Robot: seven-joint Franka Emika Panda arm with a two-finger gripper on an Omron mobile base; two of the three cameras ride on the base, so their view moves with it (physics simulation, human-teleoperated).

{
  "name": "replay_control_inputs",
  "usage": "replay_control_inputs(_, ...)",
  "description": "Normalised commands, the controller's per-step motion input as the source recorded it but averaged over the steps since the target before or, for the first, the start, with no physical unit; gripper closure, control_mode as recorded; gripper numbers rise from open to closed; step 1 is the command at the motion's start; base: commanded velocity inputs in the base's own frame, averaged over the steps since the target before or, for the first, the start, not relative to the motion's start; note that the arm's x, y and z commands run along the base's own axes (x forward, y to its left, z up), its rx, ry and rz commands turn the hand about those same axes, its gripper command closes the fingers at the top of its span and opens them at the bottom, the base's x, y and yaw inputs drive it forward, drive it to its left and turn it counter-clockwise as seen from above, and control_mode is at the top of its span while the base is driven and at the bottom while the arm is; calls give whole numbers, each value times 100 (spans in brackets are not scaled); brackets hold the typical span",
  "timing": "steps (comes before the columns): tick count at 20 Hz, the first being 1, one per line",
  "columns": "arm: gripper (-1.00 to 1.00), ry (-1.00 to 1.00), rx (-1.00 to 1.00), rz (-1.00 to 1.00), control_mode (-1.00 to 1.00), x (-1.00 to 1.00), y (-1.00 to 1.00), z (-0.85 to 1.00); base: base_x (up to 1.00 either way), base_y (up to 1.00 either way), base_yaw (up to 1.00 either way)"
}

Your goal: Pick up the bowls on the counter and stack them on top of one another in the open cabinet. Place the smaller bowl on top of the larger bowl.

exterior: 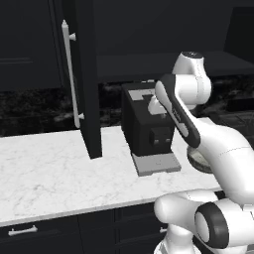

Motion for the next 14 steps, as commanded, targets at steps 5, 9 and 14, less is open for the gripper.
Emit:
replay_control_inputs(5,-100,0,1,-22,-100,-27,-57,-13,0,0,0)
replay_control_inputs(9,-100,0,3,-45,-100,-43,-100,-18,0,0,0)
replay_control_inputs(14,-100,0,4,-41,-100,-33,-100,-4,0,0,0)
